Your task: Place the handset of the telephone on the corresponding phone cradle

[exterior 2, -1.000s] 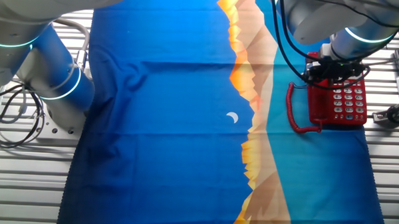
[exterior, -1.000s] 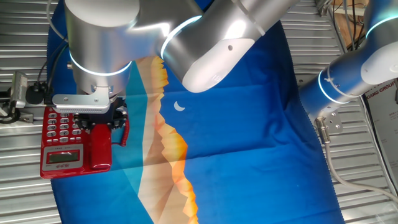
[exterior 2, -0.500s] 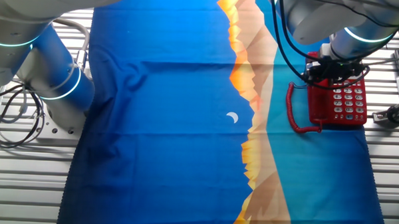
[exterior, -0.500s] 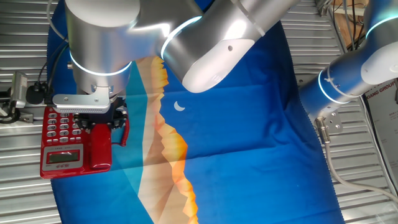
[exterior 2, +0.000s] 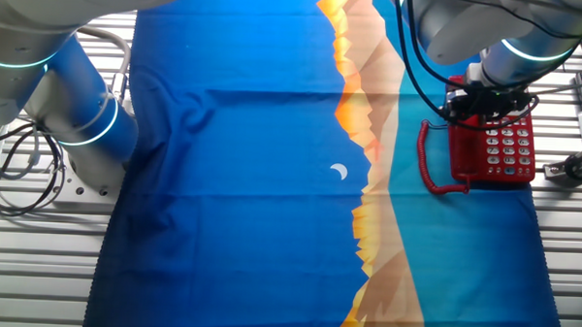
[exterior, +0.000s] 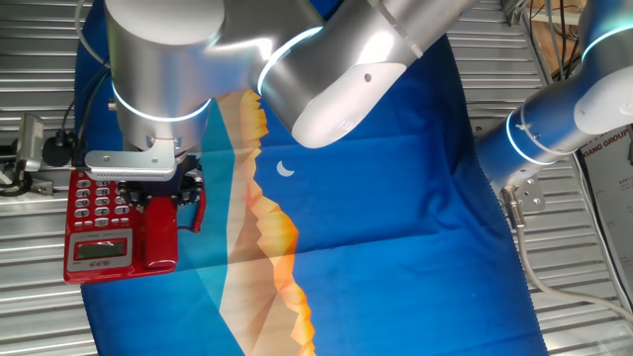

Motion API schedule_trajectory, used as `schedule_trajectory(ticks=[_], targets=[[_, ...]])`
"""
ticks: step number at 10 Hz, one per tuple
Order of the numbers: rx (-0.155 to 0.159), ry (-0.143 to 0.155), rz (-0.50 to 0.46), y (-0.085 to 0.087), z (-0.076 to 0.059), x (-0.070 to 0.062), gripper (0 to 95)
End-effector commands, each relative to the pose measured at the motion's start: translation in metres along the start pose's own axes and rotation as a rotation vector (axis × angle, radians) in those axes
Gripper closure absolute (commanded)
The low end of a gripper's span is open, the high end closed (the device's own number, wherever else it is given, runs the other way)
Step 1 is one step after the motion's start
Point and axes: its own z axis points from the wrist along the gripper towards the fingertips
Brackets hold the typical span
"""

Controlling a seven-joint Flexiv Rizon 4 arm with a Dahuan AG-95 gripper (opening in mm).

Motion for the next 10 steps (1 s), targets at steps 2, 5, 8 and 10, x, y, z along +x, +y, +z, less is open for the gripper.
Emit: schedule_trajectory(ticks=[2, 5, 8, 10], targets=[[0.002, -0.001, -0.002, -0.0003, 0.0004, 0.0002, 95.0], [0.003, -0.002, -0.008, -0.0004, 0.0007, 0.0003, 95.0], [0.003, -0.003, -0.011, -0.0004, 0.0007, 0.0004, 95.0], [0.003, -0.006, -0.013, -0.0004, 0.0008, 0.0004, 95.0]])
